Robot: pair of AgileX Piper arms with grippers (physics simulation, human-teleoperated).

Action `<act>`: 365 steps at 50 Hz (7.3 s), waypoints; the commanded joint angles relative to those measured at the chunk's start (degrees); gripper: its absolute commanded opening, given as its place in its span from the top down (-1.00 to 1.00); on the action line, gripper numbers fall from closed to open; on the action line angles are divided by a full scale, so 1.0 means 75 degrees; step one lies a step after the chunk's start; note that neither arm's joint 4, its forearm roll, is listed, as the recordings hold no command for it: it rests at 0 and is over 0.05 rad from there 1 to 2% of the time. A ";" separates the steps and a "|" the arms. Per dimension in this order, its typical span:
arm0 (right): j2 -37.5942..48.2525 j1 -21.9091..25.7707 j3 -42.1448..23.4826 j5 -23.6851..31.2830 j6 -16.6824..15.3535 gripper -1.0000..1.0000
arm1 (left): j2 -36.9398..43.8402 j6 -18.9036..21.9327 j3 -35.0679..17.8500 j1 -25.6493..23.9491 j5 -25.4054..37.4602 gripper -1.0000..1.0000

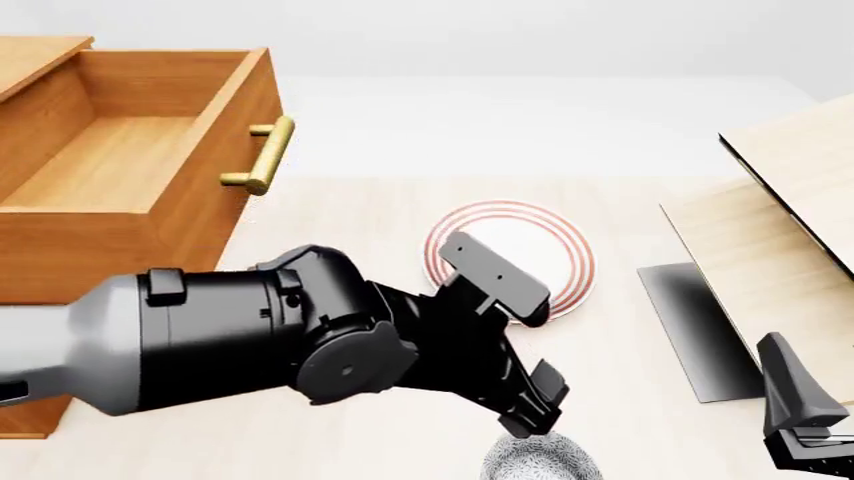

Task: Open the top drawer of the cabinet and put the bowl in it.

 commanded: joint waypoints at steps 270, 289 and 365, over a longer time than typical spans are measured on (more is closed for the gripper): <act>-0.0010 0.0002 0.0008 0.0001 -0.0001 -1.00 | -0.1131 -0.1140 -0.0309 0.1259 0.0492 1.00; -0.0010 0.0000 0.0008 0.0001 0.0001 -1.00 | -0.1014 -0.1241 -0.1377 0.1739 0.1463 1.00; -0.0011 -0.0001 0.0008 0.0001 0.0001 -1.00 | 0.0008 -0.0783 -0.7334 0.4478 0.5575 1.00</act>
